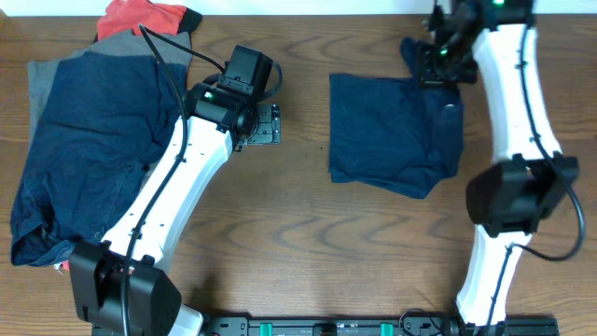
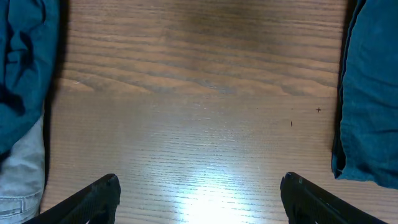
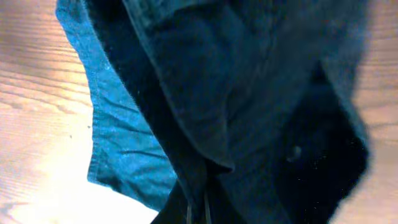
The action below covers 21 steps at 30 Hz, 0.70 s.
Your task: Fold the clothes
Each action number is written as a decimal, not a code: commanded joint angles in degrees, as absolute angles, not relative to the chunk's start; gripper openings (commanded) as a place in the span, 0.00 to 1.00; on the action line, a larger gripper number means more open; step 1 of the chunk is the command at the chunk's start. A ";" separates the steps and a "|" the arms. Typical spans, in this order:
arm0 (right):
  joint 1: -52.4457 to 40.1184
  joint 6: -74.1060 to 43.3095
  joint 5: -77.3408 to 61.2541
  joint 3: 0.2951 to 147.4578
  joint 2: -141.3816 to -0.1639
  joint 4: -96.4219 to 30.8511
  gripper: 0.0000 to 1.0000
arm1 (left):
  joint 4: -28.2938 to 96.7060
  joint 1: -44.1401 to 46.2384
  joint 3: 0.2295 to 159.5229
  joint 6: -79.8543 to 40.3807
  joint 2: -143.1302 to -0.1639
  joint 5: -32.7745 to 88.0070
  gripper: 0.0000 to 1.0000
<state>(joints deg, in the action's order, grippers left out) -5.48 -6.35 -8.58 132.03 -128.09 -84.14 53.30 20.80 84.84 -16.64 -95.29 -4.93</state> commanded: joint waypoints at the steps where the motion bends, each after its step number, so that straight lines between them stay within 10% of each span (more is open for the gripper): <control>1: -8.47 -7.94 -10.72 131.87 -129.47 -83.37 0.01 | 53.23 20.82 85.30 -16.34 -94.72 -5.82 0.84; 21: -21.67 -15.97 -12.08 131.85 -137.05 -76.55 0.01 | 53.15 20.82 85.30 -16.34 -94.72 -5.82 0.84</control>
